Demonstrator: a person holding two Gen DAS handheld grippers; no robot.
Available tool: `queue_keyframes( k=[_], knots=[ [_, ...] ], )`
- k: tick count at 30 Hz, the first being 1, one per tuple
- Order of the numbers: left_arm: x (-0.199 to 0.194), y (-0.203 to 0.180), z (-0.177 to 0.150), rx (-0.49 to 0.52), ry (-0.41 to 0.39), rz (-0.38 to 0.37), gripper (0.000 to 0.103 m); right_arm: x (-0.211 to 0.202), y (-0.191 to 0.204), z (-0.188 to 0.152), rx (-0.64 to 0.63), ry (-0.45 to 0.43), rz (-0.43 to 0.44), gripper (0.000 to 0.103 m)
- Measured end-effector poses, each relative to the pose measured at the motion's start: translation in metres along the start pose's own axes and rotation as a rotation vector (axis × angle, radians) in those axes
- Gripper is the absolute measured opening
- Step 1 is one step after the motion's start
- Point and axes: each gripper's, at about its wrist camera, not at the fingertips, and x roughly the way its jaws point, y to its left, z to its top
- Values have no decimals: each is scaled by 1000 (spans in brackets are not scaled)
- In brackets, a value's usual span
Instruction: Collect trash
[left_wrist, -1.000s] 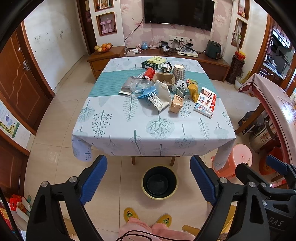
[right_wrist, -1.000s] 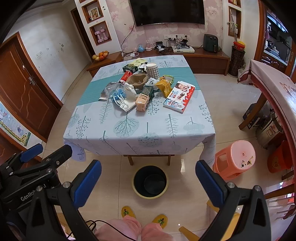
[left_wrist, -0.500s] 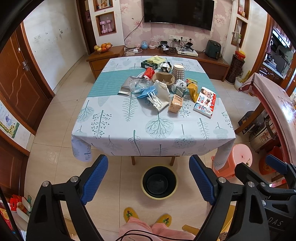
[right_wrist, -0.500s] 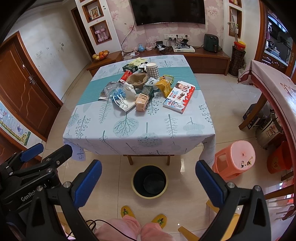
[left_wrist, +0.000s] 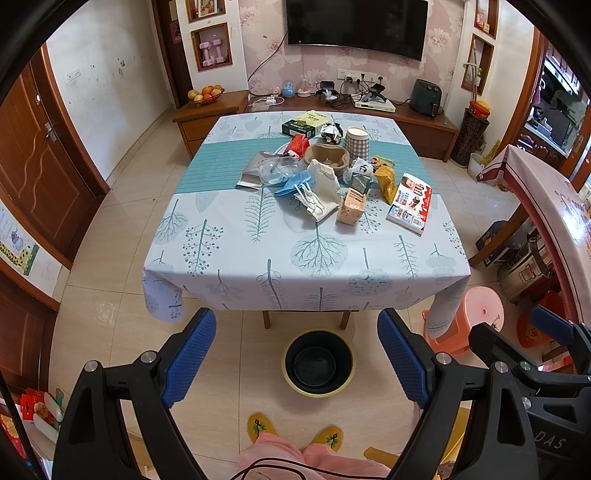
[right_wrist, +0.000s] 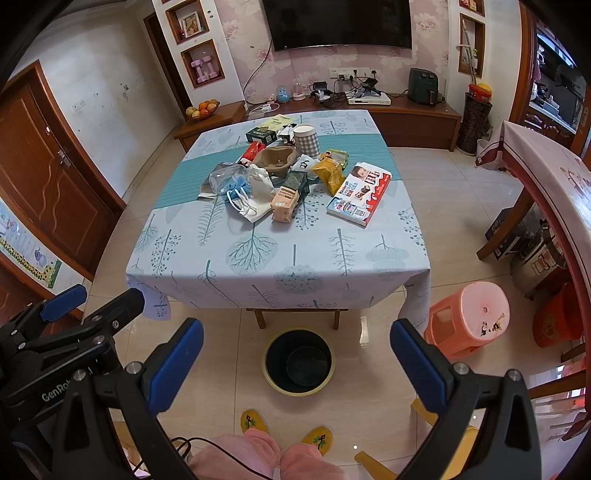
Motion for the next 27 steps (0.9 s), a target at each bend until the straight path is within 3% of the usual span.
queue_keyframes(
  k=[27],
  knots=[
    [-2, 11, 10, -5, 1, 5, 87, 1, 13, 11, -3, -3, 15, 102]
  ],
)
